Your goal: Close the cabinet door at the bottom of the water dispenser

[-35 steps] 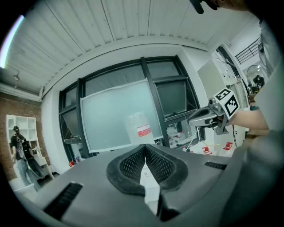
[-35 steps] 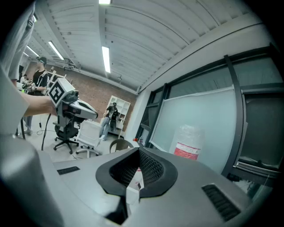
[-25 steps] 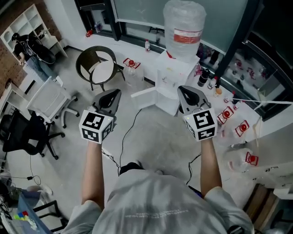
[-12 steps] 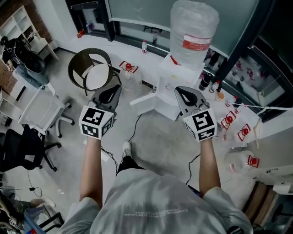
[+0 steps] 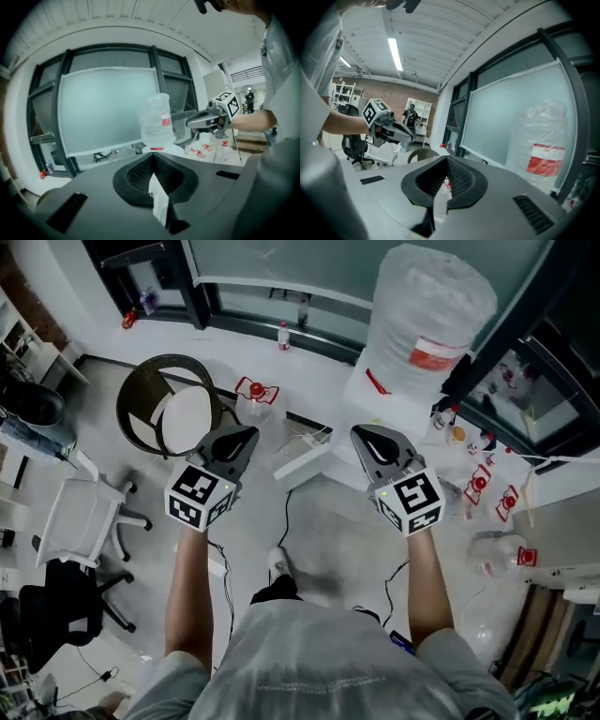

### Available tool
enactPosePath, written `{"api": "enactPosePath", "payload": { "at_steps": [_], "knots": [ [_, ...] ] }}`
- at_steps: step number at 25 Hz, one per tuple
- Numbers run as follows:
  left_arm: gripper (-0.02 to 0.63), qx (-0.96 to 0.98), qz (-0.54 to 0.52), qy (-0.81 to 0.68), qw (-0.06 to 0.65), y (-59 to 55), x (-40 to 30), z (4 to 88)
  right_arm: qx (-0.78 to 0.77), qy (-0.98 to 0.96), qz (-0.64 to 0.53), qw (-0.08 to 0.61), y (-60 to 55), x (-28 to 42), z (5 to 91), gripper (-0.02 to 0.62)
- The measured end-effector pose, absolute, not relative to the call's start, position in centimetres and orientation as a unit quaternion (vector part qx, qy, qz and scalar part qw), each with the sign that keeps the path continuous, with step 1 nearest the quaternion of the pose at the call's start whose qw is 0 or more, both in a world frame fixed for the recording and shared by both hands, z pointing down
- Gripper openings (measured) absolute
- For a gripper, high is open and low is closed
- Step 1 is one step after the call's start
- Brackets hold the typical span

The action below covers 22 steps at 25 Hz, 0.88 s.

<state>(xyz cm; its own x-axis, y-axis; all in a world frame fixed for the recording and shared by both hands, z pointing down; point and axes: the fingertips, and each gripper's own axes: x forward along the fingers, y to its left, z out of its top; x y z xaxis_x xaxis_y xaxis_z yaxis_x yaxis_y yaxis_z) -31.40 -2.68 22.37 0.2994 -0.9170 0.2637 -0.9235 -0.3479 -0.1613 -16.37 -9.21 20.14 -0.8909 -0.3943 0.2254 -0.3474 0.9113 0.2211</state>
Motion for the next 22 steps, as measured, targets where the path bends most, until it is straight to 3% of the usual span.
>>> {"api": "enactPosePath", "payload": {
  "at_steps": [13,14,16,22],
  "knots": [
    [0.023,0.835,0.164,-0.512,0.114,-10.6,-39.1,39.5,0.254,-0.941,0.009,0.225,-16.5,-24.1,37.4,0.029],
    [0.026,0.837,0.175,-0.503,0.123,-10.8,-39.0,41.3,0.25,-0.94,0.025,0.229,-16.7,-24.4,39.1,0.049],
    [0.12,0.839,0.199,-0.486,0.142,-11.0,-38.9,45.0,0.242,-0.938,0.053,0.241,-16.8,-24.9,42.8,0.145],
    [0.153,0.822,0.229,-0.478,0.209,-11.0,-38.9,57.6,0.244,-0.922,0.106,0.28,-16.7,-23.7,54.5,0.164]
  ]
}}
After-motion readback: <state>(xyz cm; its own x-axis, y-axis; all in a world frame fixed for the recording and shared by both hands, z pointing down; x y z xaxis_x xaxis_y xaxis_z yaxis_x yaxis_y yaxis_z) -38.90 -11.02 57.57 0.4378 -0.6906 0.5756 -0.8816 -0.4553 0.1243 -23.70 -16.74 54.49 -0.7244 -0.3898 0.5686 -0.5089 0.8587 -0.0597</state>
